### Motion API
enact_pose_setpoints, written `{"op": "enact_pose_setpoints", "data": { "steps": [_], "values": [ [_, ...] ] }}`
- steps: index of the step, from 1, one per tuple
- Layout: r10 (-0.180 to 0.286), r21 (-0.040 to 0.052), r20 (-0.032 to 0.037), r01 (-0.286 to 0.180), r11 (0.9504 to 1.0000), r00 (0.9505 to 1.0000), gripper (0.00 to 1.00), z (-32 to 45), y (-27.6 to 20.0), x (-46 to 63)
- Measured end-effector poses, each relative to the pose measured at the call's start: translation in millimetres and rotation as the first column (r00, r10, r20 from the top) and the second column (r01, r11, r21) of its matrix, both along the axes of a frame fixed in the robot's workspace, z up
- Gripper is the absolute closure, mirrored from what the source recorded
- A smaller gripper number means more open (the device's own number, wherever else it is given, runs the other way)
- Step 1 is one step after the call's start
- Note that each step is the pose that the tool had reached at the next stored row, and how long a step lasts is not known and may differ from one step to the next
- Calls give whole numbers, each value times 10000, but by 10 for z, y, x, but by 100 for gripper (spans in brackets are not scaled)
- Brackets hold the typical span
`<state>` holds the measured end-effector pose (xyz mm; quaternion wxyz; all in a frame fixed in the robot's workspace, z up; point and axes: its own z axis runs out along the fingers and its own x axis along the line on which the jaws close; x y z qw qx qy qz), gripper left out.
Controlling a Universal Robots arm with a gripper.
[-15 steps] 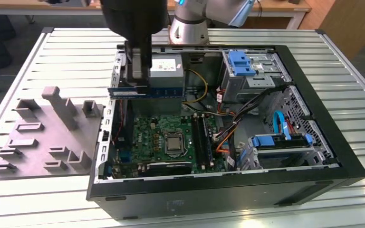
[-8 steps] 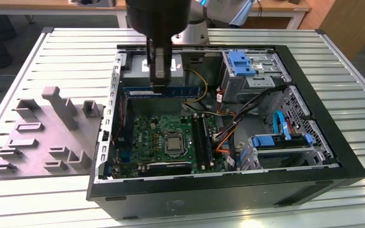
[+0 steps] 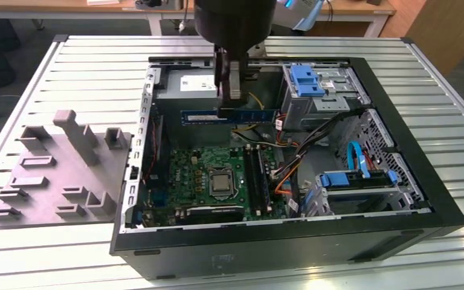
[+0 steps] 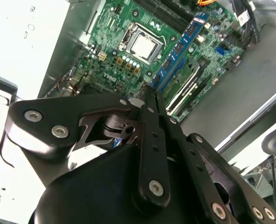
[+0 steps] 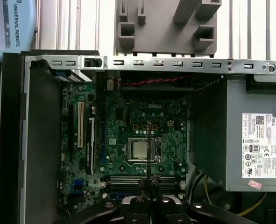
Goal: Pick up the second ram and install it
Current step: 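Pick up the second ram and move it above second insertion slot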
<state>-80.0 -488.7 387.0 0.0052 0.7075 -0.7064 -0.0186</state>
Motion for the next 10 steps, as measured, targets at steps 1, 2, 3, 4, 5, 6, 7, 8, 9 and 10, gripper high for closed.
{"op": "enact_pose_setpoints", "data": {
  "steps": [1, 2, 3, 4, 5, 6, 7, 8, 9, 10],
  "values": [
    [39, -1, -1, -39, 10000, 10000, 87, -8, 0, 1],
    [103, -2, -1, -103, 9999, 9999, 87, -18, 0, 1],
    [190, -1, -1, -190, 9998, 9998, 87, -28, 0, 1],
    [294, -1, 0, -294, 9996, 9996, 87, -41, 0, 2],
    [402, -2, -1, -402, 9992, 9992, 87, -56, 0, 2],
    [509, -2, -1, -509, 9987, 9987, 87, -74, 0, 2],
    [608, -1, -1, -608, 9981, 9981, 87, -92, 1, 2],
    [682, -1, -2, -682, 9977, 9977, 87, -106, 0, 2],
    [721, -2, -3, -721, 9974, 9974, 87, -109, 1, 3],
    [726, -3, -3, -726, 9974, 9974, 87, -109, 1, 3]
  ]
}}
